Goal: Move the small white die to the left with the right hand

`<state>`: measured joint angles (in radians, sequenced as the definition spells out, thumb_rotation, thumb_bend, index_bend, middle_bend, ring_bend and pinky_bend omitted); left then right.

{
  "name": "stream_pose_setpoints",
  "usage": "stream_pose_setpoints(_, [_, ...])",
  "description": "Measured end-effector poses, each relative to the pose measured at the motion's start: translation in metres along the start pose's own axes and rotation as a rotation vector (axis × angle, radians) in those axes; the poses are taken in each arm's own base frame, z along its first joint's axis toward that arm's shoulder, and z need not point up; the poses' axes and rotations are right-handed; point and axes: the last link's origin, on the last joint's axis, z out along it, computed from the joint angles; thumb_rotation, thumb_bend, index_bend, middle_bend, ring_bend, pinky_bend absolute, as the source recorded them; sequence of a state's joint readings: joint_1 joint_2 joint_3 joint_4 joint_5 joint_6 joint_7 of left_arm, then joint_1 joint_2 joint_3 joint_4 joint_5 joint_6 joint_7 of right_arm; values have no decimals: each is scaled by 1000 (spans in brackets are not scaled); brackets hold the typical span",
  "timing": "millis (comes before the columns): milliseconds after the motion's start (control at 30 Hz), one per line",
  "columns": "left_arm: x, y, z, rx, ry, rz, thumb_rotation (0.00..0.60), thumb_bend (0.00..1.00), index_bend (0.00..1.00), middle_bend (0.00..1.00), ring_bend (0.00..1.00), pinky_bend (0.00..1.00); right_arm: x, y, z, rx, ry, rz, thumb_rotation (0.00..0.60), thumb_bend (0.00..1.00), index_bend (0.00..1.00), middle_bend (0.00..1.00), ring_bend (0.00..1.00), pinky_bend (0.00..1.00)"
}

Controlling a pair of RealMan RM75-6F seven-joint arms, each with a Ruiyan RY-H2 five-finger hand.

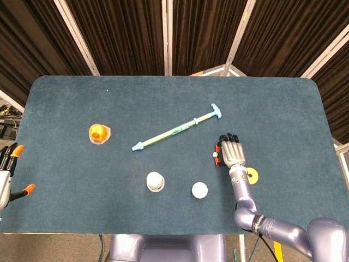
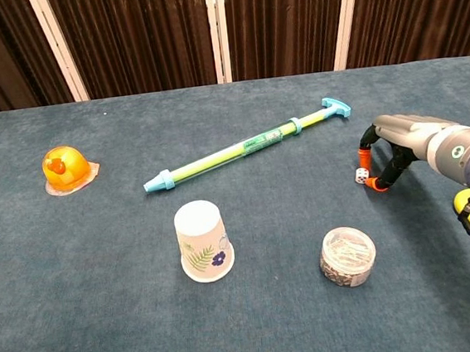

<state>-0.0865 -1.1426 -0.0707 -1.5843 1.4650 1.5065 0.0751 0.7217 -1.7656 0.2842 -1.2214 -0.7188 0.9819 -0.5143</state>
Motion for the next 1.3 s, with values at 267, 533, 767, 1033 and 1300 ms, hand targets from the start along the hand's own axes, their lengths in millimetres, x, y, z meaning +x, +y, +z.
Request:
stream_pose_setpoints(267, [1,0,-1,0,0,-6,600,60,0,0,0,0,-1,-7,-2,15,10,6,600,385,572,205,0,0])
stream_pose_setpoints(533, [2,-2,-2,6,2,-7,600,60,0,0,0,0,9,-10,-8,35,45,7,600,385,569,205,0,0])
stream_pose_setpoints(767, [3,-2,-2,7,9,-6,600,61,0,0,0,0,46,-14,-26,83,133,16,600,385,553,197,0,0])
stream_pose_setpoints(1033, [4,2,-4,-7,13,-3,600,60,0,0,0,0,75,-4,-53,101,177,-7,600,338,376,87,0,0])
stream_pose_setpoints(1300, [7,5,-7,-16,23,-4,600,60,0,0,0,0,76,13,-72,76,166,-27,600,301,270,30,0,0])
